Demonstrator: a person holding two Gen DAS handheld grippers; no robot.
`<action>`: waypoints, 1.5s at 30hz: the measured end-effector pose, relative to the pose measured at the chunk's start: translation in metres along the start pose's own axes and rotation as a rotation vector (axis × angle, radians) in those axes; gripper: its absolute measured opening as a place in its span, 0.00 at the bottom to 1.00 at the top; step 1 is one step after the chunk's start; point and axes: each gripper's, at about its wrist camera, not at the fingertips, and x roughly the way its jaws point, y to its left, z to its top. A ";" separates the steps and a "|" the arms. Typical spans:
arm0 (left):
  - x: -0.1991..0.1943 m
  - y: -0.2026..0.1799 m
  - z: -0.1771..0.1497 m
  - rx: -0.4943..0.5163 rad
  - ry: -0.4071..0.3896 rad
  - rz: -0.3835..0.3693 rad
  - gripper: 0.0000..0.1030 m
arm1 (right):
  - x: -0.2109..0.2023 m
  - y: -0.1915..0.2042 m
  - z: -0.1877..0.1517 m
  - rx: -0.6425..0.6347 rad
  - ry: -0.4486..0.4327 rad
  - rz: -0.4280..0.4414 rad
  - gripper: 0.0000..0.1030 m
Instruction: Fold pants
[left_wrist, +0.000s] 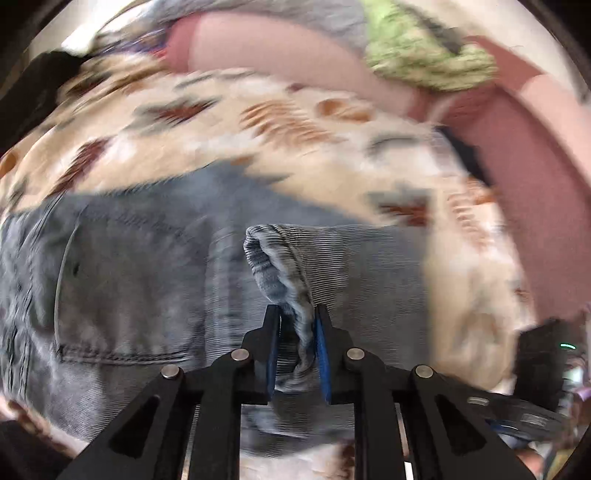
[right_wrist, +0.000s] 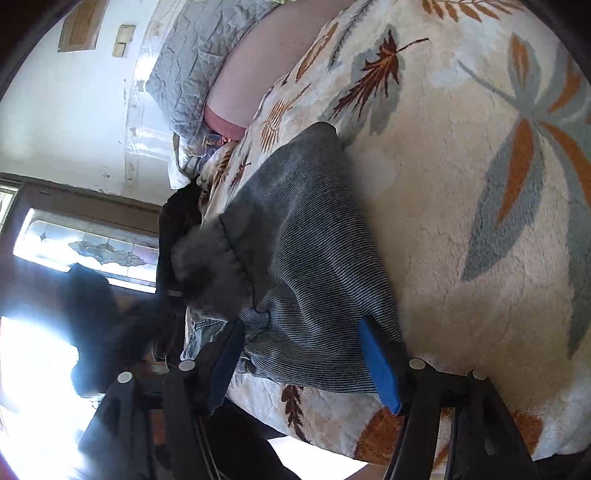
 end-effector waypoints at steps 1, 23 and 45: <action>-0.001 0.009 0.001 -0.037 -0.024 0.021 0.23 | 0.001 -0.001 0.002 -0.003 -0.001 0.001 0.66; 0.013 0.005 -0.028 -0.102 0.086 0.001 0.06 | -0.001 -0.007 0.003 0.032 0.005 0.045 0.66; 0.027 -0.024 -0.025 0.149 0.009 0.019 0.41 | 0.046 0.022 0.115 -0.134 0.039 -0.317 0.15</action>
